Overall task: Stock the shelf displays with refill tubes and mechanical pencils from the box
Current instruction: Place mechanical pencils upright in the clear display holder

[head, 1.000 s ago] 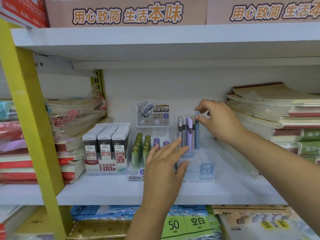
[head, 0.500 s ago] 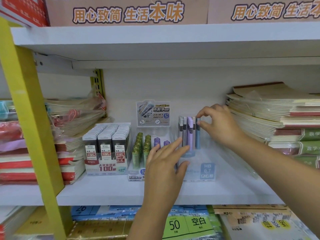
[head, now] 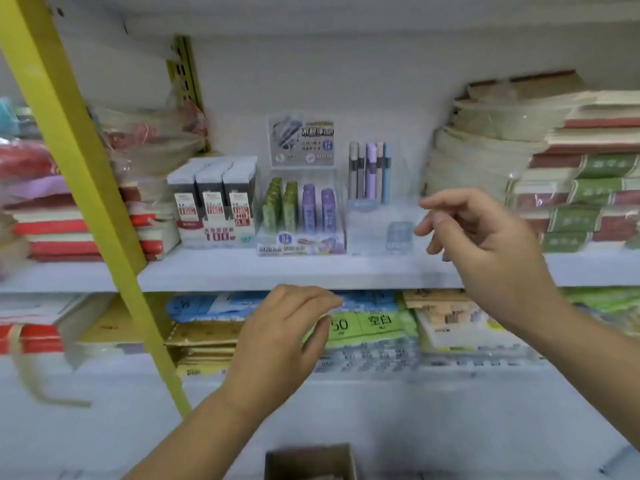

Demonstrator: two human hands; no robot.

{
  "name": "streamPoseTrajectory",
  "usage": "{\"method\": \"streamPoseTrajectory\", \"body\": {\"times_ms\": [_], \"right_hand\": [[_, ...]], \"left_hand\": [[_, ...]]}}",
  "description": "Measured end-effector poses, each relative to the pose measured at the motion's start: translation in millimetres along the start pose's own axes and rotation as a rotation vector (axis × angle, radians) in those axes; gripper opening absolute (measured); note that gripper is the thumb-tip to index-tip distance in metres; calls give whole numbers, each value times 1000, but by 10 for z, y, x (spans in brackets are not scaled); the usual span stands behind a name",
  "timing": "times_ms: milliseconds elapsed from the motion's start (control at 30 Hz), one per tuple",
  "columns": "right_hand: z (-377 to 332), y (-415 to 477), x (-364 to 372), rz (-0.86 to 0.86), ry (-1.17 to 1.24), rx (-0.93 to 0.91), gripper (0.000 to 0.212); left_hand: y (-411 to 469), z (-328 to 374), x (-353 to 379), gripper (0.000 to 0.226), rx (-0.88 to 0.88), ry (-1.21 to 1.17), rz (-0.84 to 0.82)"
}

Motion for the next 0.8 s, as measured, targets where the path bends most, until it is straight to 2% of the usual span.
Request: {"method": "streamPoseTrajectory", "body": {"times_ms": [67, 167, 233, 300, 367, 500, 600, 700, 800], "right_hand": [[101, -484, 225, -105, 46, 57, 21], [531, -1277, 811, -351, 17, 250, 25], [943, -1853, 1233, -531, -39, 408, 31], [1339, -2414, 1617, -697, -93, 541, 25], [1689, -2874, 1879, -785, -154, 649, 24], [2164, -3534, 2133, -874, -203, 913, 59], [2370, -3885, 2213, -895, -196, 1052, 74], [2445, -4064, 2273, -916, -134, 1110, 64], [2436, -4120, 2319, -926, -72, 1104, 52]], "left_hand": [[-610, -128, 155, 22, -135, -32, -201], [-1578, -343, 485, 26, -487, -138, -481], [-2128, -415, 727, 27, -706, -244, -590], [-2608, -459, 977, 30, -924, -326, -670], [-3016, -457, 1242, 38, -1080, -372, -784], [-3592, -505, 1700, 58, -1252, -414, -990], [-3879, -595, 2011, 71, -1382, -437, -1087], [-3992, -613, 2320, 75, -1512, -533, -1091], [-4065, -623, 2541, 66, -1619, -594, -1019]]}}
Point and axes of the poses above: each hand's wrist, its own y-axis towards the middle knuckle, its own x-axis out of the palm, z = x × y, the point moved 7 cm from there along y, towards the middle knuckle, and after that the axes turned 6 degrees about -y, right-handed, at the moved point
